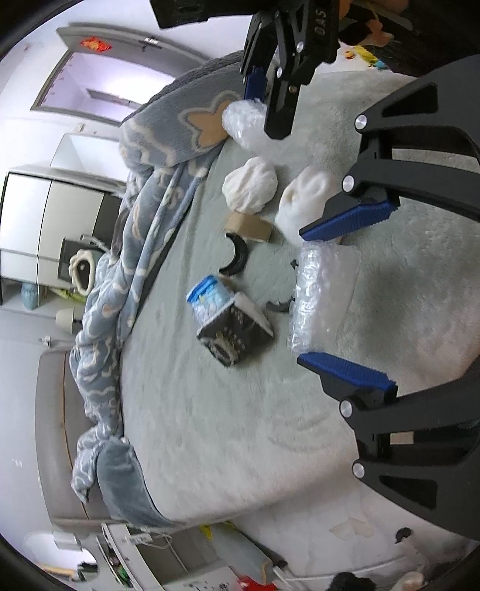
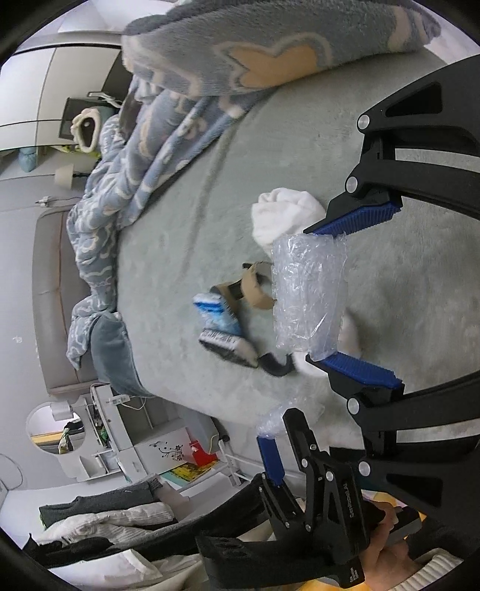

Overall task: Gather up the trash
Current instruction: 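Carry the bubble-wrap roll with the right tool over the trash bin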

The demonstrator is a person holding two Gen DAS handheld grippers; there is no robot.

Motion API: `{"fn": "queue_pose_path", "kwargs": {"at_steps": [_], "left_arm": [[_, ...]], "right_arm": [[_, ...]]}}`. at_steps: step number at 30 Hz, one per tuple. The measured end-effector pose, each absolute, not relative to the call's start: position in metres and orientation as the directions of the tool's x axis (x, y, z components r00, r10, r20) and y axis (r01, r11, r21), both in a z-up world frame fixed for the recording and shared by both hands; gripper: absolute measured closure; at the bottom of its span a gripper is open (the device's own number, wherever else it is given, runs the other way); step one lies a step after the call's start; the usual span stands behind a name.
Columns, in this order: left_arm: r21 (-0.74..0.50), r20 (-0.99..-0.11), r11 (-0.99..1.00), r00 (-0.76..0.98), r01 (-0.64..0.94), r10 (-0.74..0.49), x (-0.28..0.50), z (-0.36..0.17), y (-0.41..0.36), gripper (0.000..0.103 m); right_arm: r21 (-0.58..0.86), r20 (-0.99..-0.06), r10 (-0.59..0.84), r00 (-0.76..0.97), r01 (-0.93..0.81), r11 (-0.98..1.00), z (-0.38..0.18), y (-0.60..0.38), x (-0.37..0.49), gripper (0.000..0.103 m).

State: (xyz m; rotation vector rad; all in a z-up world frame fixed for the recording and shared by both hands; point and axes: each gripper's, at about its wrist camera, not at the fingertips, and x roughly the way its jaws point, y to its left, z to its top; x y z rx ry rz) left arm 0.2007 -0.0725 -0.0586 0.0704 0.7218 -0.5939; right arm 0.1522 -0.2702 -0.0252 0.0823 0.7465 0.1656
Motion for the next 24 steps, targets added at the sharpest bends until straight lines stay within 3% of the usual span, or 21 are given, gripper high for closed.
{"fn": "queue_pose_path", "kwargs": {"at_steps": [12, 24], "left_arm": [[-0.122, -0.666, 0.91, 0.647, 0.396, -0.371, 0.191, -0.058, -0.03, 0.039], [-0.111, -0.774, 0.982, 0.606, 0.155, -0.183, 0.196, -0.097, 0.039, 0.039]], "right_arm": [[0.155, -0.639, 0.246, 0.728, -0.191, 0.969, -0.007, -0.236, 0.149, 0.041], [0.194, -0.649, 0.342, 0.68, -0.287, 0.938, -0.009, -0.184, 0.155, 0.041]]}}
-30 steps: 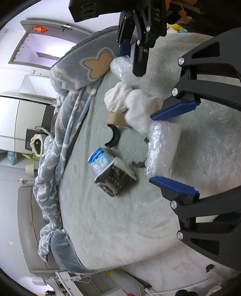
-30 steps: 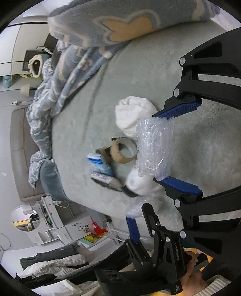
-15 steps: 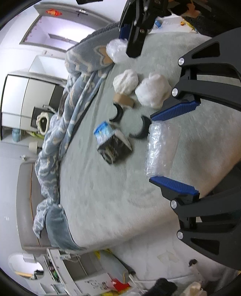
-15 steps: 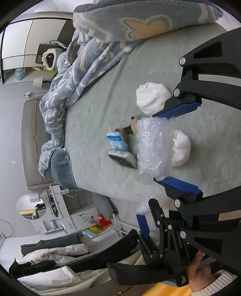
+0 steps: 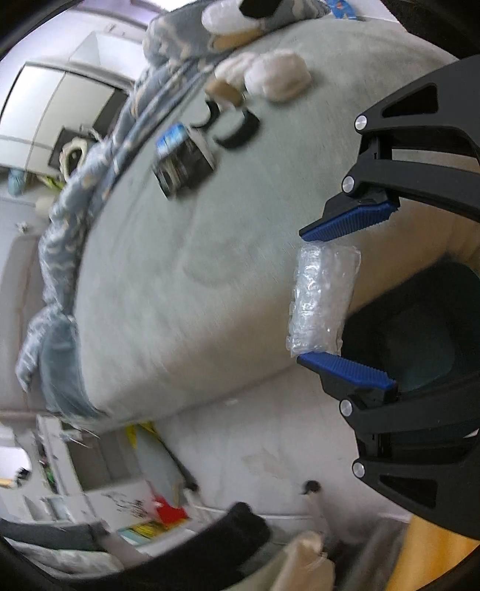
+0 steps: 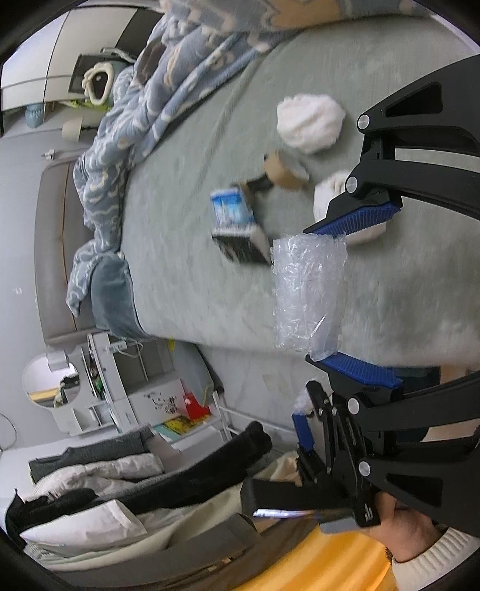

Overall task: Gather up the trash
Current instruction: 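Carry the bubble-wrap roll with the right tool over the trash bin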

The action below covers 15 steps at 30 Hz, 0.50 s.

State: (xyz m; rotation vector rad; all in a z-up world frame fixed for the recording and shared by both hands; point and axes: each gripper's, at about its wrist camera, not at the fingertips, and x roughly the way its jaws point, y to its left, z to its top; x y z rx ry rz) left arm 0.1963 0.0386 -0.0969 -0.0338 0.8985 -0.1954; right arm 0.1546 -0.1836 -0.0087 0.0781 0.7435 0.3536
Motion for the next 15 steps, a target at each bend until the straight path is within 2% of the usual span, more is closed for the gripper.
{"fn": "queue_pose_path", "kwargs": {"at_steps": [10, 15], "left_arm": [[-0.152, -0.862, 0.988, 0.488, 0.016, -0.14, 0.19, -0.139, 0.095, 0.039], [-0.191, -0.908, 0.981, 0.385, -0.034, -0.164, 0.186, -0.166, 0.117, 0.039]], "right_arm": [[0.226, -0.665, 0.434, 0.607, -0.391, 0.892, -0.014, -0.121, 0.158, 0.041], [0.228, -0.684, 0.459, 0.566, -0.431, 0.873, -0.02, -0.091, 0.16, 0.041]]}}
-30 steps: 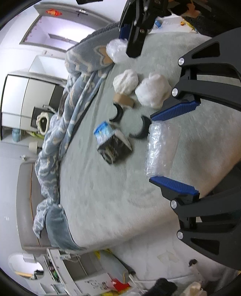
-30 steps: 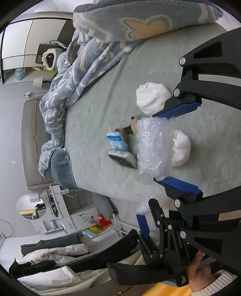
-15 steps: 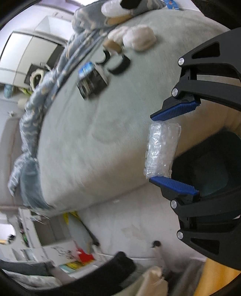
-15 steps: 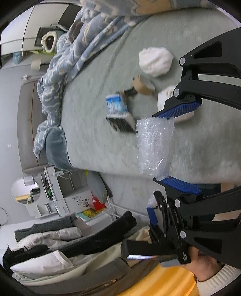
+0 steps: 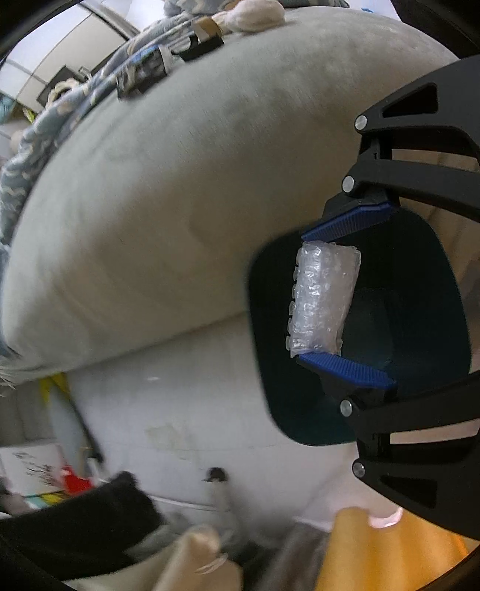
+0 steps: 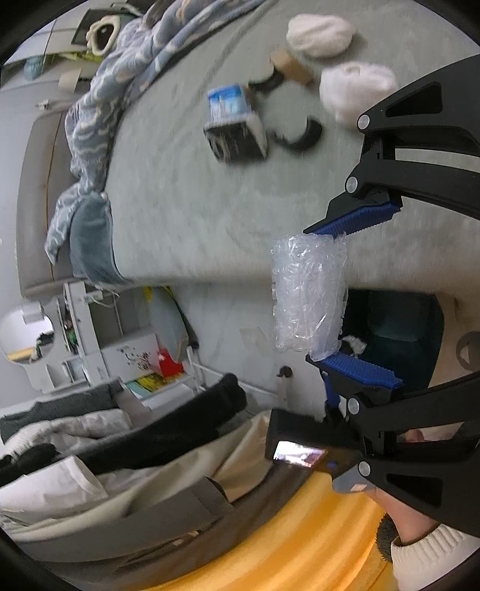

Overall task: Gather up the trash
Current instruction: 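Carry the bubble-wrap roll with the right tool over the trash bin, then open the right tool to drop the bubble wrap into the bin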

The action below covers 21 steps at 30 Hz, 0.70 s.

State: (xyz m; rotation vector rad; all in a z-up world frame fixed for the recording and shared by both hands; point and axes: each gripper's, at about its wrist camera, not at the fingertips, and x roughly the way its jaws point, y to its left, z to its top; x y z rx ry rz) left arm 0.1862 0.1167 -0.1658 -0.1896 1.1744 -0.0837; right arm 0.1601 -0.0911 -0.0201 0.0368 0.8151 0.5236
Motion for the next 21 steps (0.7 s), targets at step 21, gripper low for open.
{"fn": "queue_pose_path", "kwargs": {"at_steps": [21], "left_arm": [[-0.288, -0.933, 0.932, 0.284, -0.221, -0.221, 0.154, -0.19, 0.202, 0.024]], "right_arm": [[0.263, -0.814, 0.461, 0.352, -0.484, 0.834, -0.088, 0.0, 0.173, 0.041]]}}
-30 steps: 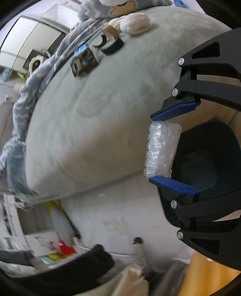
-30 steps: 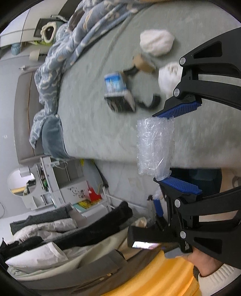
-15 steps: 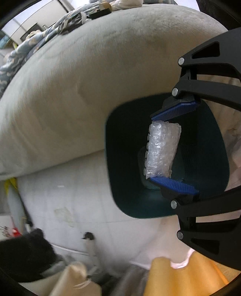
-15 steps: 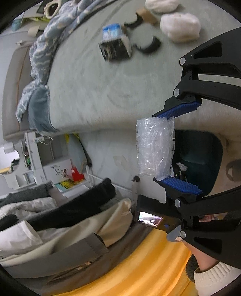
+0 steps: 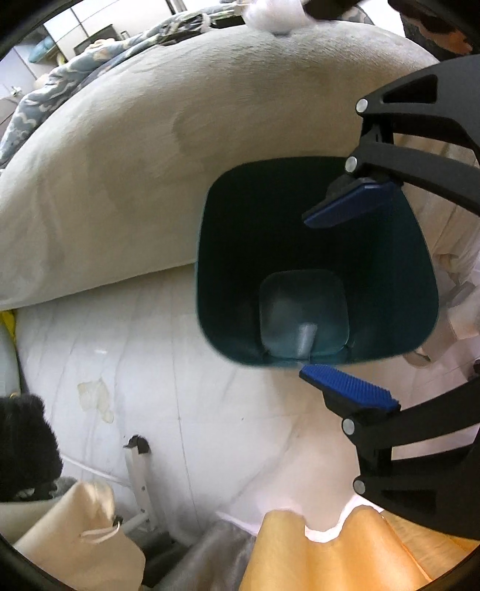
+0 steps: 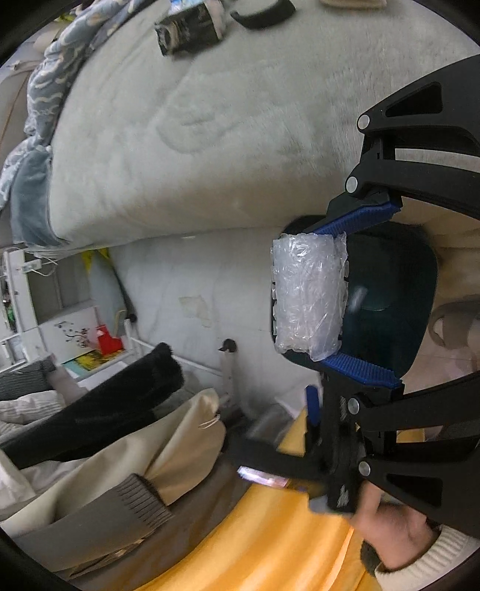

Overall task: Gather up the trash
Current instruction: 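Open the right tool to drop the bubble wrap into the bin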

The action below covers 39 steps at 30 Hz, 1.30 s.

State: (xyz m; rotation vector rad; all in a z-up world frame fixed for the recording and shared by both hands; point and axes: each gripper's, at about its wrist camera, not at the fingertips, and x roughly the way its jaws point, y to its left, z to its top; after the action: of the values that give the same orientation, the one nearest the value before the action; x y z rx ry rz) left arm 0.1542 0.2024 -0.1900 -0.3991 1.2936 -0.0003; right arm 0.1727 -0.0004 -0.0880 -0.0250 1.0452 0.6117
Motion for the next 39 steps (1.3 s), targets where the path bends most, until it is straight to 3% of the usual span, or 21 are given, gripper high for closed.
{"fn": "queue_pose_path", "kwargs": {"at_steps": [13, 25, 34, 37, 39], "left_arm": [[-0.296, -0.866, 0.926, 0.475, -0.232, -0.157, 0.139, -0.135, 0.241, 0.027], [-0.25, -0.769, 0.96, 0.628, -0.127, -0.117, 0.134, -0.078, 0.24, 0.037], [-0.234, -0.686, 0.971, 0.715, -0.046, -0.132, 0.125, -0.04, 0.226, 0.039], [-0.239, -0.662, 0.971, 0.735, -0.024, -0.145, 0.124, -0.03, 0.222, 0.039], [-0.239, -0.644, 0.971, 0.75, -0.009, -0.152, 0.123, -0.022, 0.219, 0.039]], "right_arm": [[0.228, -0.882, 0.396, 0.256, -0.504, 0.833, -0.136, 0.032, 0.172, 0.041], [0.201, -0.925, 0.336, 0.179, -0.52, 0.83, -0.178, 0.049, 0.168, 0.041], [0.159, -0.952, 0.276, 0.136, -0.549, 0.821, -0.21, 0.062, 0.163, 0.041], [0.154, -0.955, 0.266, 0.13, -0.551, 0.82, -0.212, 0.061, 0.162, 0.038], [0.154, -0.955, 0.266, 0.128, -0.552, 0.819, -0.213, 0.062, 0.161, 0.028]]}}
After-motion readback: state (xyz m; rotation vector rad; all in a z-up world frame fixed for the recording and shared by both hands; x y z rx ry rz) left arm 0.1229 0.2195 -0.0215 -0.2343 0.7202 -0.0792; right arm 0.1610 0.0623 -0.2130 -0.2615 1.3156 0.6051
